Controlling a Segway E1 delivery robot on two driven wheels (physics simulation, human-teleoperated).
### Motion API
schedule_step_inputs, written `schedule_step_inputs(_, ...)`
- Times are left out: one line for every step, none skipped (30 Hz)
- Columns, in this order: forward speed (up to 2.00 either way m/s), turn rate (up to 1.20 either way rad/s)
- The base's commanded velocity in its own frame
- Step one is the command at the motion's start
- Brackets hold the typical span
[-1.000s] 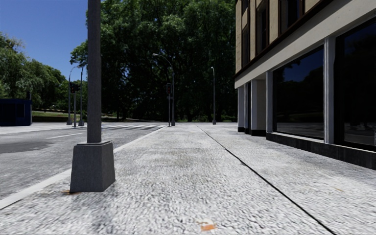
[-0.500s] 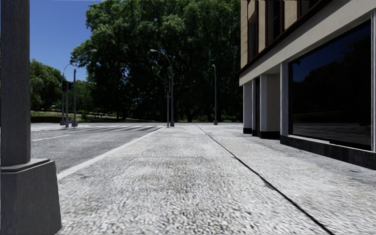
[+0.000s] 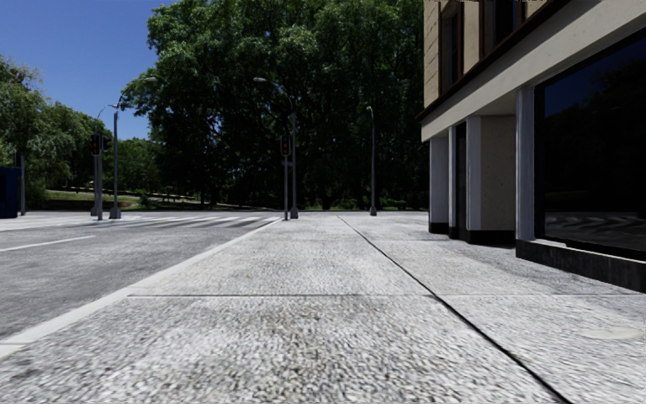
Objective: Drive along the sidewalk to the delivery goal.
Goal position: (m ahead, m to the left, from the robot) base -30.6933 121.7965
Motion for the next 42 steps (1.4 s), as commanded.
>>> schedule_step_inputs(2.00,0.00)
schedule_step_inputs(2.00,0.00)
schedule_step_inputs(2.00,0.00)
schedule_step_inputs(2.00,0.00)
schedule_step_inputs(2.00,0.00)
schedule_step_inputs(2.00,0.00)
schedule_step_inputs(2.00,0.00)
schedule_step_inputs(2.00,0.00)
schedule_step_inputs(2.00,0.00)
schedule_step_inputs(2.00,0.00)
schedule_step_inputs(2.00,0.00)
schedule_step_inputs(2.00,0.00)
schedule_step_inputs(2.00,0.00)
schedule_step_inputs(2.00,0.00)
schedule_step_inputs(2.00,0.00)
schedule_step_inputs(2.00,0.00)
schedule_step_inputs(2.00,0.00)
schedule_step_inputs(2.00,0.00)
schedule_step_inputs(2.00,0.00)
schedule_step_inputs(2.00,0.00)
schedule_step_inputs(2.00,0.00)
schedule_step_inputs(2.00,0.00)
schedule_step_inputs(2.00,0.00)
schedule_step_inputs(2.00,0.00)
schedule_step_inputs(2.00,0.00)
schedule_step_inputs(2.00,0.00)
schedule_step_inputs(2.00,0.00)
schedule_step_inputs(2.00,0.00)
schedule_step_inputs(2.00,0.03)
schedule_step_inputs(2.00,0.12)
schedule_step_inputs(2.00,0.17)
schedule_step_inputs(2.00,0.18)
schedule_step_inputs(2.00,0.18)
schedule_step_inputs(2.00,0.18)
schedule_step_inputs(2.00,0.18)
schedule_step_inputs(2.00,0.18)
schedule_step_inputs(2.00,0.18)
schedule_step_inputs(2.00,0.18)
schedule_step_inputs(2.00,0.18)
schedule_step_inputs(2.00,0.18)
schedule_step_inputs(2.00,0.18)
schedule_step_inputs(2.00,0.18)
